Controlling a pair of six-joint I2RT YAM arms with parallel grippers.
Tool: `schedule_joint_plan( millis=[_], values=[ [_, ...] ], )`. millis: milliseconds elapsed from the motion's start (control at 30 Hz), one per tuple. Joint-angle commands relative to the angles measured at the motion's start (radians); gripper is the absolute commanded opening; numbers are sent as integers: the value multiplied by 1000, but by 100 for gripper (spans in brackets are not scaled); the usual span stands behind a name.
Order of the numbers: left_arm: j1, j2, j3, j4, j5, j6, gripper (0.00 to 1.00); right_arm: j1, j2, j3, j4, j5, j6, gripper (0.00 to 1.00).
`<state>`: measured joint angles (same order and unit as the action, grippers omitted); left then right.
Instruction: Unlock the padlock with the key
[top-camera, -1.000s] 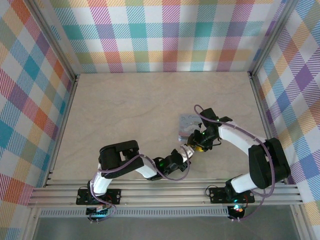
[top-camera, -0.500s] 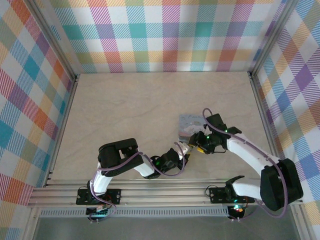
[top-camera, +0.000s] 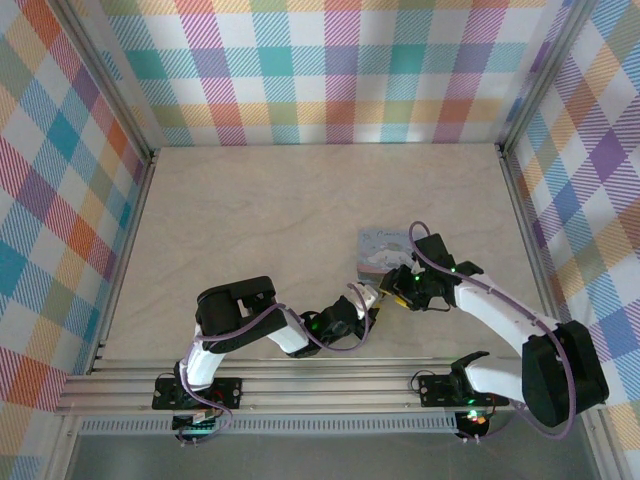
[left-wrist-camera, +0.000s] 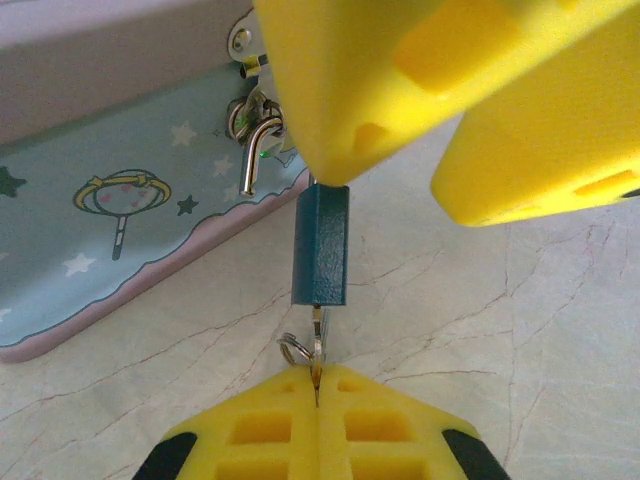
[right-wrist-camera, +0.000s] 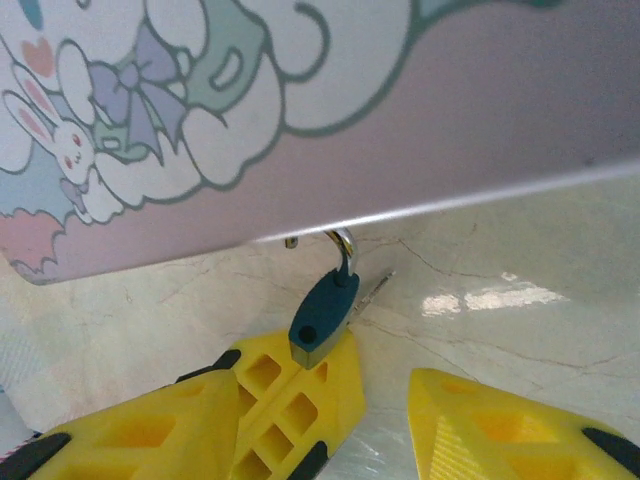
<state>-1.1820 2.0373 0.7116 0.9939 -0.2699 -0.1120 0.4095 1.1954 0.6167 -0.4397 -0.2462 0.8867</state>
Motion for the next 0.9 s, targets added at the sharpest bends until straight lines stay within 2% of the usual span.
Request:
schedule_joint_plan(
  millis=[0,267,400,633,867],
  values=[
    [10,-15,20,-27,5,5,0,9,36,15,23,19,9,48],
    [10,-25,32,-47,-2,9,0,20,99,28,27,25,-8,45],
    [10,-26,36,-55,2,15,0,20,101,26,17,46,-18,34],
    [9,-35,36,-61,6,18,0,20,133,32,15,47,-37,24],
    [9,-50,33,-64,4,27,0,20,145,34,22,42,-51,0]
  ],
)
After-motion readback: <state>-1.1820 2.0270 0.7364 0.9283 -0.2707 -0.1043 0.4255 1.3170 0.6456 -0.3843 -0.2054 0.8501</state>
